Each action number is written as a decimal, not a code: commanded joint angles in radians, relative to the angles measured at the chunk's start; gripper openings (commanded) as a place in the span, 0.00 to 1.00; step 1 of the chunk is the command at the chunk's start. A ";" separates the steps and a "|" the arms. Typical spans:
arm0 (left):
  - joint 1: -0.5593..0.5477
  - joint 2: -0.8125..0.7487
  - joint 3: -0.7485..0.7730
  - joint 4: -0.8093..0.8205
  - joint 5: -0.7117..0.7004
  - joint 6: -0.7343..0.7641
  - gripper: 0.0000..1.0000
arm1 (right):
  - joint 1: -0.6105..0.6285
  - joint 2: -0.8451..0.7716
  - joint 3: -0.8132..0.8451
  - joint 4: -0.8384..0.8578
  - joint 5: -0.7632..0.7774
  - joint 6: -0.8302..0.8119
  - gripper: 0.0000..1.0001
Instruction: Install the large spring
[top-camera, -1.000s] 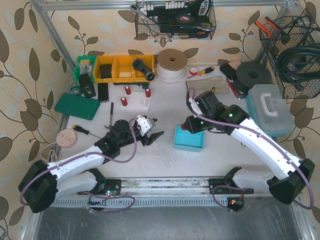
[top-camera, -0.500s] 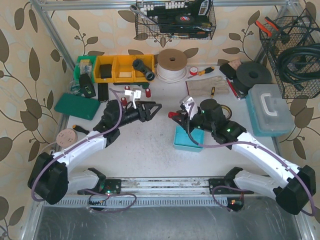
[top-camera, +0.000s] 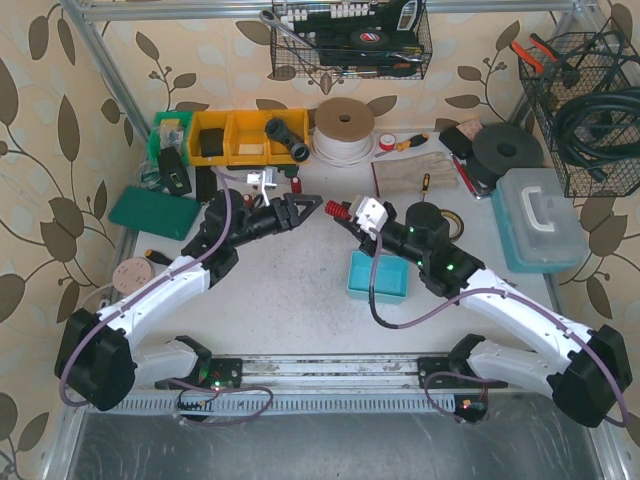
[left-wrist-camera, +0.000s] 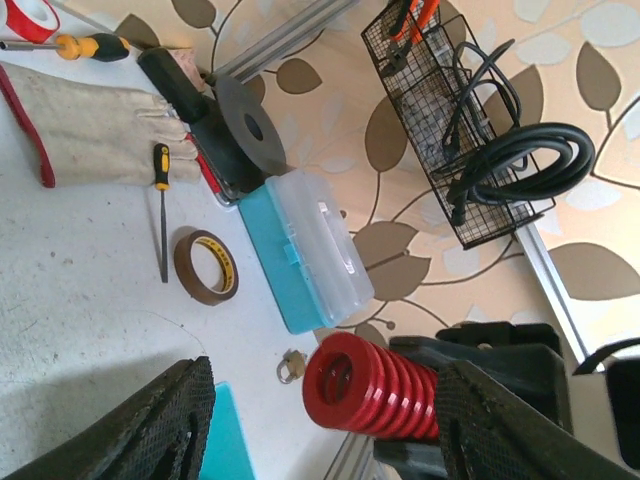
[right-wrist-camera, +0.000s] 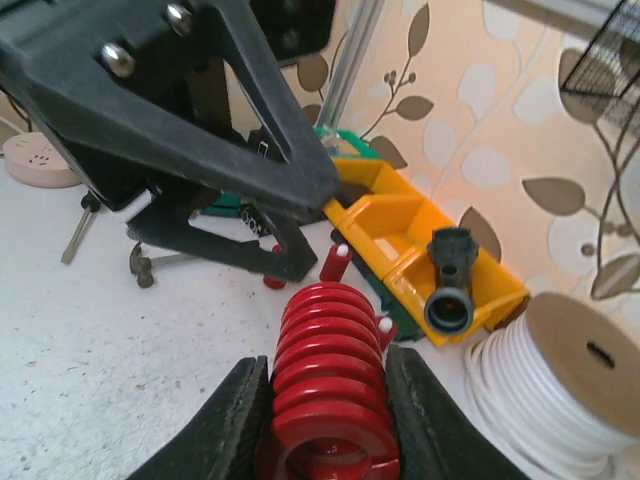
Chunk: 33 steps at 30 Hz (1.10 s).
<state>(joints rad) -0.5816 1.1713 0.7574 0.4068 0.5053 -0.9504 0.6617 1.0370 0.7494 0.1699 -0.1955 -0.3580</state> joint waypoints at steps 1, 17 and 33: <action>0.012 0.032 0.011 0.085 -0.003 -0.138 0.64 | 0.054 0.032 -0.011 0.133 0.052 -0.111 0.00; 0.137 0.020 -0.076 0.141 -0.134 -0.335 0.51 | 0.175 0.342 0.060 0.440 0.224 -0.271 0.00; 0.172 -0.041 -0.073 -0.079 -0.151 -0.308 0.63 | 0.227 0.431 0.102 0.527 0.275 -0.308 0.00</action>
<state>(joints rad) -0.4179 1.1336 0.6685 0.3813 0.3672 -1.2640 0.8696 1.4521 0.8066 0.6102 0.0517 -0.6384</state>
